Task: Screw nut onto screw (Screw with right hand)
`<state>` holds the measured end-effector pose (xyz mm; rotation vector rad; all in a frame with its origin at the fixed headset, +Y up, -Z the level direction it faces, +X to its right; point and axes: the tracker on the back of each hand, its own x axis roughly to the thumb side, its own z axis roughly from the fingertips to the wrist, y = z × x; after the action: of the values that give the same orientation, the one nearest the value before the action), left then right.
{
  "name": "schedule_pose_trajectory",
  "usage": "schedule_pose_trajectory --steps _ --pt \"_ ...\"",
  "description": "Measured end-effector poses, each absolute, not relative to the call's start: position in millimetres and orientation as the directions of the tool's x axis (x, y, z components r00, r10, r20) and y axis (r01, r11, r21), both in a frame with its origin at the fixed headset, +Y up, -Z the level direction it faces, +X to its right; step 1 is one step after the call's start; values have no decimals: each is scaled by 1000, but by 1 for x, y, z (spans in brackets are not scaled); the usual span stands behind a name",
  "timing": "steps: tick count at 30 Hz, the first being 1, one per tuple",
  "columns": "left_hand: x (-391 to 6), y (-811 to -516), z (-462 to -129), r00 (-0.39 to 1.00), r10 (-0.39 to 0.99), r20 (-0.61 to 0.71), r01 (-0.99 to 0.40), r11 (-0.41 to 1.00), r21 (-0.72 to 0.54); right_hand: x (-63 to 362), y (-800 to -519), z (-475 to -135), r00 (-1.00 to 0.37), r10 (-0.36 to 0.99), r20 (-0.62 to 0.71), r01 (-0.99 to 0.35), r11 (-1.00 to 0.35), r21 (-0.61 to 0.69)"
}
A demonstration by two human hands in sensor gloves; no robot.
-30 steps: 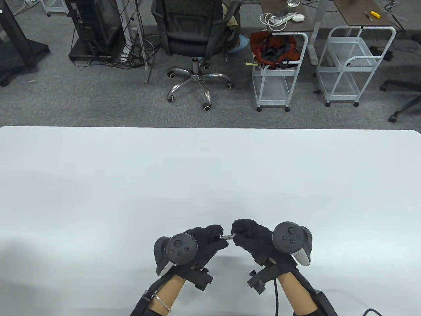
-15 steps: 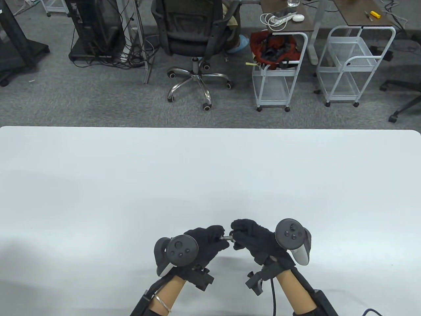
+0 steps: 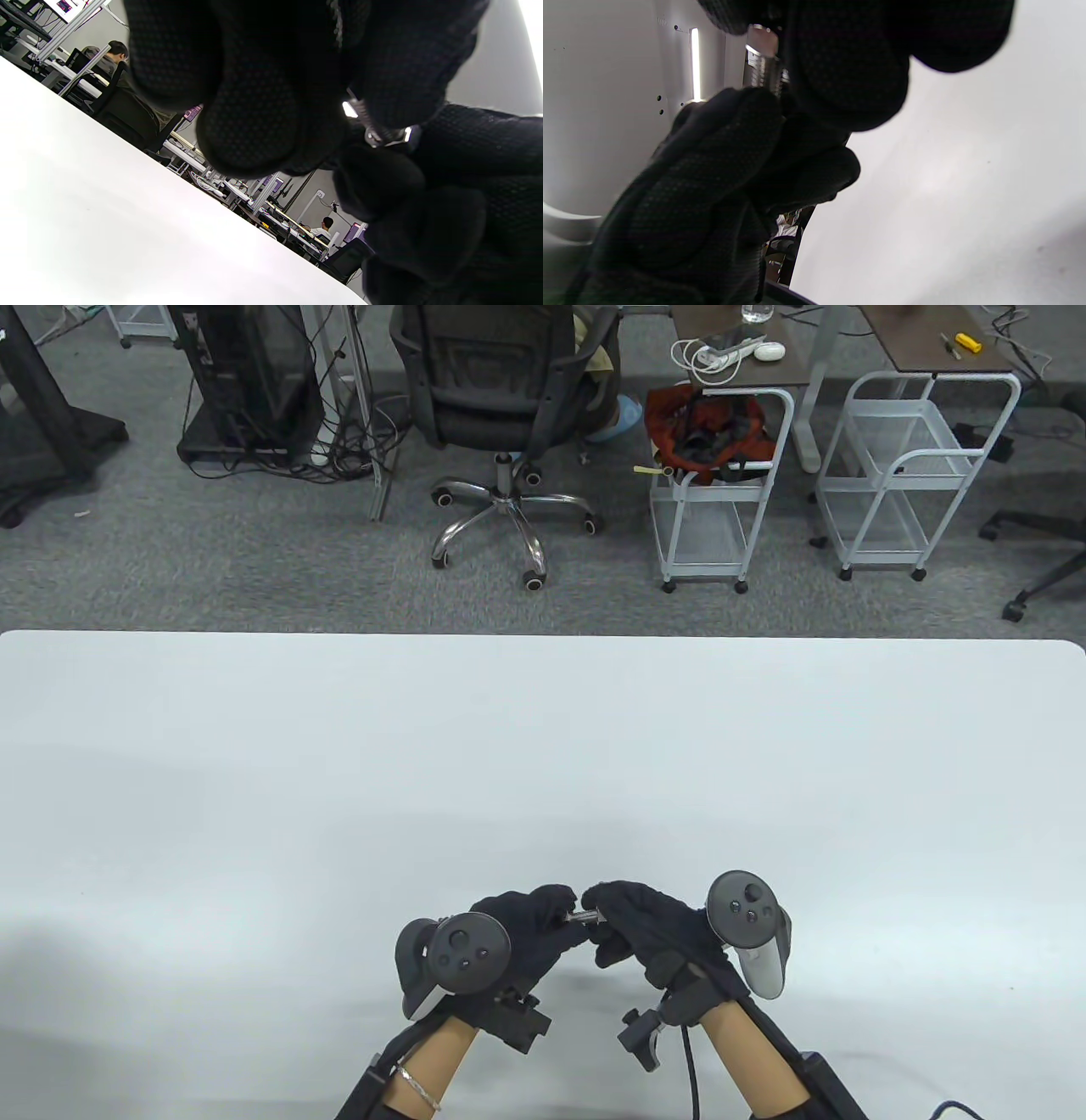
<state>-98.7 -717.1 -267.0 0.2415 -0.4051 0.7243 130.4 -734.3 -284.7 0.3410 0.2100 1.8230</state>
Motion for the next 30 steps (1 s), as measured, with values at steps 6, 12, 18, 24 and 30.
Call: schedule_pose_trajectory --steps 6,12,18,24,30 --pt "-95 -712 -264 689 545 477 -659 745 101 133 -734 -290 -214 967 136 -881 -251 401" --pt "-93 -711 -263 690 531 492 -653 750 105 133 -729 -285 -374 902 215 -863 -424 275" --pt "-91 -711 -261 685 535 495 -654 750 95 131 -727 -281 -370 895 250 -898 -413 151" --pt "-91 -710 -261 700 512 498 -637 763 113 136 -728 -289 -241 960 145 -867 -280 412" --pt "-91 -707 -259 708 484 514 -625 768 137 135 -728 -290 -276 948 157 -848 -317 424"
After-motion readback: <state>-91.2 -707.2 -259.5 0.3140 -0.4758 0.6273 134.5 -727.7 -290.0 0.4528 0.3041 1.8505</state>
